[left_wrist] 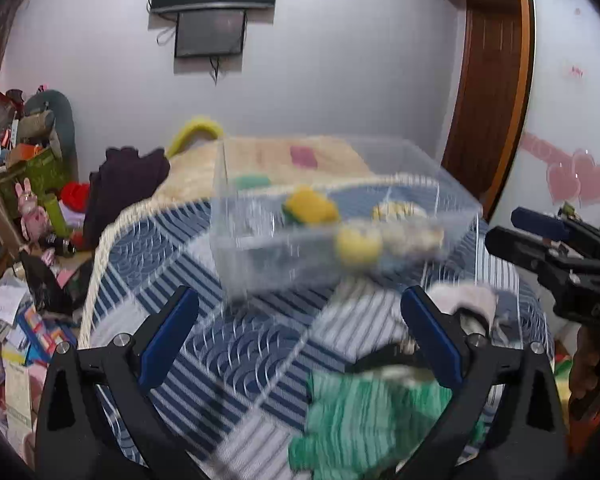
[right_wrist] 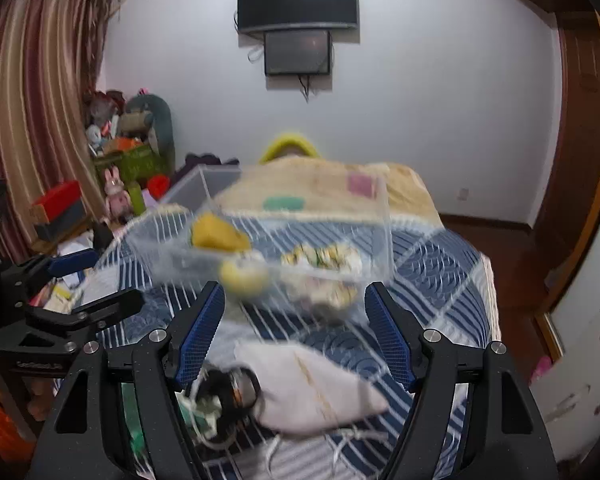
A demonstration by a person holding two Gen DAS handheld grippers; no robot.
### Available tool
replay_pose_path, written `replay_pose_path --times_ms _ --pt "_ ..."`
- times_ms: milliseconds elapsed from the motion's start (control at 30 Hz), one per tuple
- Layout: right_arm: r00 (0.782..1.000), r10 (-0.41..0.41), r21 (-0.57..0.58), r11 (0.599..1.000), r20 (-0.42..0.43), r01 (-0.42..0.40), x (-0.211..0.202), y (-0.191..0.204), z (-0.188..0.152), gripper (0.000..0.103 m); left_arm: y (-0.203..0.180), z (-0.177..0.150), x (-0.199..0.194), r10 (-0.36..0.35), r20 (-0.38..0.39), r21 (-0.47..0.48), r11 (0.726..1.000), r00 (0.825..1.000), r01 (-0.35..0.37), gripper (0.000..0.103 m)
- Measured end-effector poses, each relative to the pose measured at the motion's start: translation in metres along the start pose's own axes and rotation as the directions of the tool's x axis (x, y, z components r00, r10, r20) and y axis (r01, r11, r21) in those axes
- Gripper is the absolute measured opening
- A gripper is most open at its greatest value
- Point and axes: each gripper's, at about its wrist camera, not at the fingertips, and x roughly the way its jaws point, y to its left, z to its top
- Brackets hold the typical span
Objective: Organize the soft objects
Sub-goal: 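Grasp the green knit glove with the left tool while the right tool grasps the white cloth pouch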
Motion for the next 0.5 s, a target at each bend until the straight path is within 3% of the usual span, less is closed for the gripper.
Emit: replay_pose_path --times_ms 200,500 --pt "0.997 -0.019 0.031 0.999 -0.08 0.021 0.01 -0.007 -0.026 0.07 -0.011 -0.028 0.004 -0.015 -0.086 0.009 1.0 0.996 0.016 0.102" --pt "0.987 -0.049 0.096 0.993 -0.152 0.064 0.013 -0.029 -0.059 0.07 -0.024 -0.052 0.013 -0.041 -0.146 0.03 0.998 0.988 0.046 0.102"
